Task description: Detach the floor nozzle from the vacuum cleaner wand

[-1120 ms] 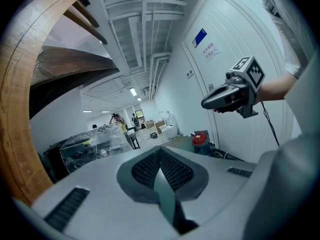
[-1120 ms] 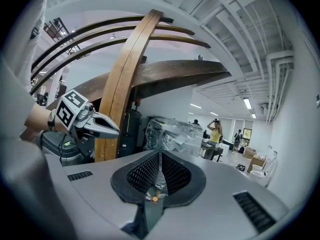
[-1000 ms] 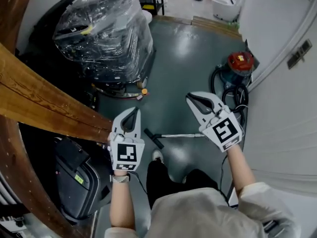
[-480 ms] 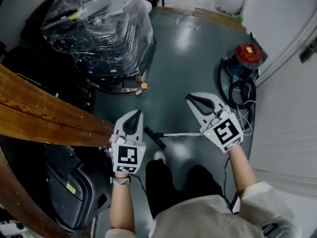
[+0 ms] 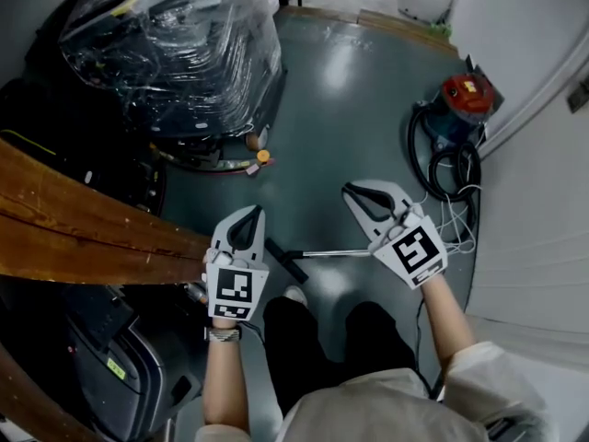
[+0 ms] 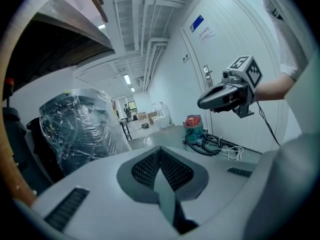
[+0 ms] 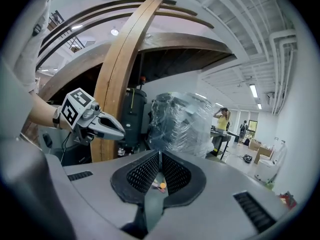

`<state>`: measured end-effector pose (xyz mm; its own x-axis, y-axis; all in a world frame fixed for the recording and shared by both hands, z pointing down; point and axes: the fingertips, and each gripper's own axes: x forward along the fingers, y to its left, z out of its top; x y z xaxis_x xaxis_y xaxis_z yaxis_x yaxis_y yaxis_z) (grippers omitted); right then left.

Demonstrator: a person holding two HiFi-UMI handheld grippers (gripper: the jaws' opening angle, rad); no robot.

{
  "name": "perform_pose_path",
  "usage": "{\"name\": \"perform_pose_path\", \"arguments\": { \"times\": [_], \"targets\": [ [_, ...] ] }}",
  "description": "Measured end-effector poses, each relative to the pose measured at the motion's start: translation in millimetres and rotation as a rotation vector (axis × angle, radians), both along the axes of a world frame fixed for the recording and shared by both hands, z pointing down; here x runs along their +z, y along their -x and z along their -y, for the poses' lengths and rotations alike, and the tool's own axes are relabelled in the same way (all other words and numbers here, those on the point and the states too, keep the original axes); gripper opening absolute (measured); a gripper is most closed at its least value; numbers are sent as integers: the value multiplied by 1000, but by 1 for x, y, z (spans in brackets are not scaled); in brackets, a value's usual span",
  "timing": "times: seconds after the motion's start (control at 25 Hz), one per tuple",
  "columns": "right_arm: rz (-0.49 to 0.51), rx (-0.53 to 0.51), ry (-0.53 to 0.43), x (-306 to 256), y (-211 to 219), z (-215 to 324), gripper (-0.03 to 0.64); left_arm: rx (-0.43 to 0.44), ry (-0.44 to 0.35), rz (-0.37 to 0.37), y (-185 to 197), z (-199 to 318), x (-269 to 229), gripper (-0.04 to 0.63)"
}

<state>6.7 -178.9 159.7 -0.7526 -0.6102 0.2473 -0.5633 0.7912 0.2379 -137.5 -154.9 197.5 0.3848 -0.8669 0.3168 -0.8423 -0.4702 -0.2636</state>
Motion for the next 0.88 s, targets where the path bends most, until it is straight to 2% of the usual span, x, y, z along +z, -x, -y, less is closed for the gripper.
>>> {"name": "perform_pose_path", "arguments": {
  "times": [0.2, 0.48, 0.68, 0.88],
  "targets": [
    [-15, 11, -11, 46, 2, 12, 34, 13, 8, -2, 6, 12, 46, 0],
    [-65, 16, -25, 138, 9, 23, 34, 17, 24, 13, 16, 22, 137, 0],
    [-55, 14, -5, 197, 9, 19, 34, -16, 52, -35, 27, 24, 201, 0],
    [-50, 29, -16, 243, -2, 19, 34, -37, 49, -38, 30, 24, 251, 0]
  ]
}}
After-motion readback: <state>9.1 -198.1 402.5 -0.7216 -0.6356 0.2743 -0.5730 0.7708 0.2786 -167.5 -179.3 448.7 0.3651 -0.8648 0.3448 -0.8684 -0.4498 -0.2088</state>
